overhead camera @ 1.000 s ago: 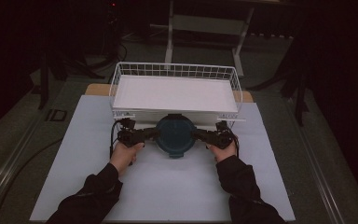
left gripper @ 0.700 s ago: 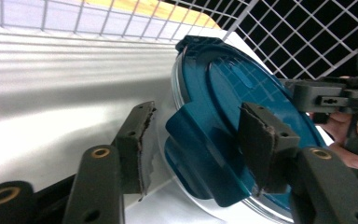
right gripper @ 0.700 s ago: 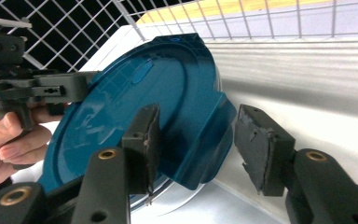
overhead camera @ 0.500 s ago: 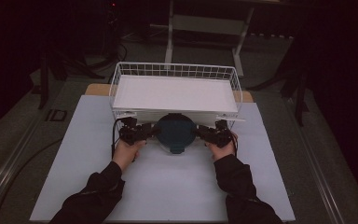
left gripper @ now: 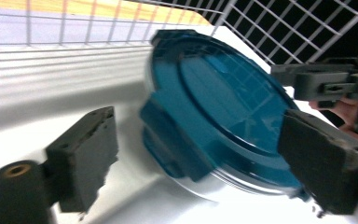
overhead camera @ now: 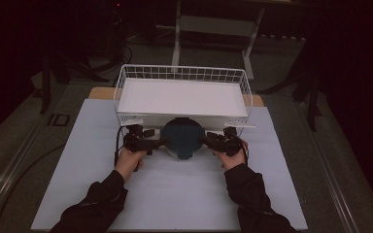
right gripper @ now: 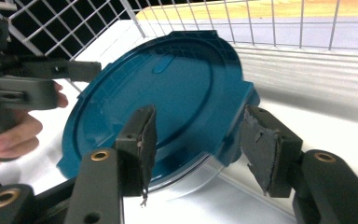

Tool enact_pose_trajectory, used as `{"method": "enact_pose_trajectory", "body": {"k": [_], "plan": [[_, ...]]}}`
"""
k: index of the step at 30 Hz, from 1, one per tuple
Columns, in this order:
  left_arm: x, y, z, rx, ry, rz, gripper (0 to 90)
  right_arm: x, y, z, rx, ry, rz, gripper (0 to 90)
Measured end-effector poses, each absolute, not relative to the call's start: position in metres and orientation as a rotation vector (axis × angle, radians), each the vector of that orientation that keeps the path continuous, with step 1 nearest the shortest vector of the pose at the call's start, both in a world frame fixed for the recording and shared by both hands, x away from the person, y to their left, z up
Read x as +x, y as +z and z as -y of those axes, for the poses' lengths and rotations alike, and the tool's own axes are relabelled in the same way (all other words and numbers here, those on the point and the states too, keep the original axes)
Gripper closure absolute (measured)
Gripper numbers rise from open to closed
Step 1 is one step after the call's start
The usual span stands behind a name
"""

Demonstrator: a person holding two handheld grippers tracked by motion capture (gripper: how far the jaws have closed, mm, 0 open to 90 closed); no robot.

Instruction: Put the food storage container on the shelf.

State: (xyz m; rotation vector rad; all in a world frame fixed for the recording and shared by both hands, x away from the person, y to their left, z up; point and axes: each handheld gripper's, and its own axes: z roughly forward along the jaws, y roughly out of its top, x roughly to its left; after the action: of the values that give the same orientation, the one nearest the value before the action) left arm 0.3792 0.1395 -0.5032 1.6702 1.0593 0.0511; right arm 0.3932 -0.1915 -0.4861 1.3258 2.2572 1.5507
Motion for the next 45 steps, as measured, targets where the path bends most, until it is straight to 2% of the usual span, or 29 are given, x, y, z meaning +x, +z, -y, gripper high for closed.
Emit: {"method": "enact_pose_trajectory", "body": {"k": [1,2,12,17,18,22,23,25,26,27,28,45], "plan": [[0.379,-0.502,-0.140,1.689,0.048,-1.029,1.0,0.391,-0.484,0.191,1.319,1.549,-2.260,44.7],[0.378,-0.501,-0.140,1.712,0.062,-0.995,0.0,0.389,-0.483,0.191,1.315,1.550,-2.260,44.7],[0.347,-0.479,-0.141,1.724,0.078,-0.894,0.0,0.366,-0.473,0.188,1.268,1.536,-2.278,46.1],[0.330,-0.472,-0.144,1.743,0.100,-0.852,0.0,0.347,-0.469,0.180,1.211,1.543,-2.305,51.8],[0.326,-0.470,-0.145,1.748,0.099,-0.844,0.0,0.339,-0.468,0.176,1.166,1.524,-2.328,59.0],[0.313,-0.468,-0.147,1.753,0.098,-0.828,0.0,0.332,-0.466,0.170,1.160,1.531,-2.357,65.3],[0.308,-0.468,-0.148,1.762,0.098,-0.824,0.0,0.327,-0.466,0.166,1.154,1.539,-2.391,72.1],[0.301,-0.468,-0.149,1.776,0.110,-0.814,0.0,0.326,-0.467,0.164,1.153,1.540,-2.404,75.4],[0.298,-0.468,-0.149,1.784,0.115,-0.810,0.0,0.322,-0.469,0.158,1.118,1.527,-2.447,84.5],[0.296,-0.468,-0.150,1.791,0.116,-0.808,0.0,0.322,-0.469,0.158,1.118,1.527,-2.447,84.5],[0.293,-0.468,-0.150,1.798,0.121,-0.805,0.0,0.321,-0.472,0.153,1.106,1.528,-2.477,89.7],[0.256,-0.492,-0.158,1.859,0.172,-0.819,0.0,0.330,-0.492,0.138,1.123,1.427,-2.510,90.0]]}}
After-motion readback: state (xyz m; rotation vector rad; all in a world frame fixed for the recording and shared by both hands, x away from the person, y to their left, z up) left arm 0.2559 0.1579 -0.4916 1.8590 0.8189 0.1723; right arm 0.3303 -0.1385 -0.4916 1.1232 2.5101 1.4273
